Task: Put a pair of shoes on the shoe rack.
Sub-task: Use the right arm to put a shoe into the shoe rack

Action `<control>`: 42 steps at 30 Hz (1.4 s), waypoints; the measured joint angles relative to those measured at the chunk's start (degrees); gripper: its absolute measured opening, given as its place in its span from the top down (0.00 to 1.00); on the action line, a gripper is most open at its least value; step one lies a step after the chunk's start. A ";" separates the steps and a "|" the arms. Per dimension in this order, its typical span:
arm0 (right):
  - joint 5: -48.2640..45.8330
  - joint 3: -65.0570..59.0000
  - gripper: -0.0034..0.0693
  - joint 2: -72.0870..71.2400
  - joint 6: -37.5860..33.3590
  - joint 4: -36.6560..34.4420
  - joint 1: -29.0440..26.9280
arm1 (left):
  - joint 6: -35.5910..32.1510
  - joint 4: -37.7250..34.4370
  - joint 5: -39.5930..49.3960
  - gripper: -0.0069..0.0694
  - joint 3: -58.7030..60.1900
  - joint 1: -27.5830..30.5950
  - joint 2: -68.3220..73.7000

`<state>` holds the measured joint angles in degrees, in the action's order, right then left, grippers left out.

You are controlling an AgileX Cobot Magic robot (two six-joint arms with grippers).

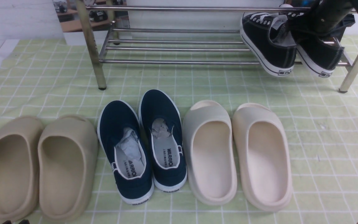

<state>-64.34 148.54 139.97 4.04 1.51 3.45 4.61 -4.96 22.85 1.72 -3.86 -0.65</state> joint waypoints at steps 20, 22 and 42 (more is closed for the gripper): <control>3.64 -26.10 0.31 -19.77 -7.35 -4.15 0.00 | 0.00 0.00 0.00 0.60 0.00 0.05 0.00; 2.00 -26.10 0.31 -20.02 -7.39 -4.42 0.05 | 0.00 0.00 0.00 0.60 0.00 0.05 0.00; 15.51 -26.41 0.68 -14.41 -4.04 0.14 -2.17 | 0.00 0.00 0.00 0.60 0.00 0.05 0.00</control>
<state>-48.82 122.13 125.56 0.00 1.65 1.28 4.61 -4.96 22.85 1.72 -3.82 -0.65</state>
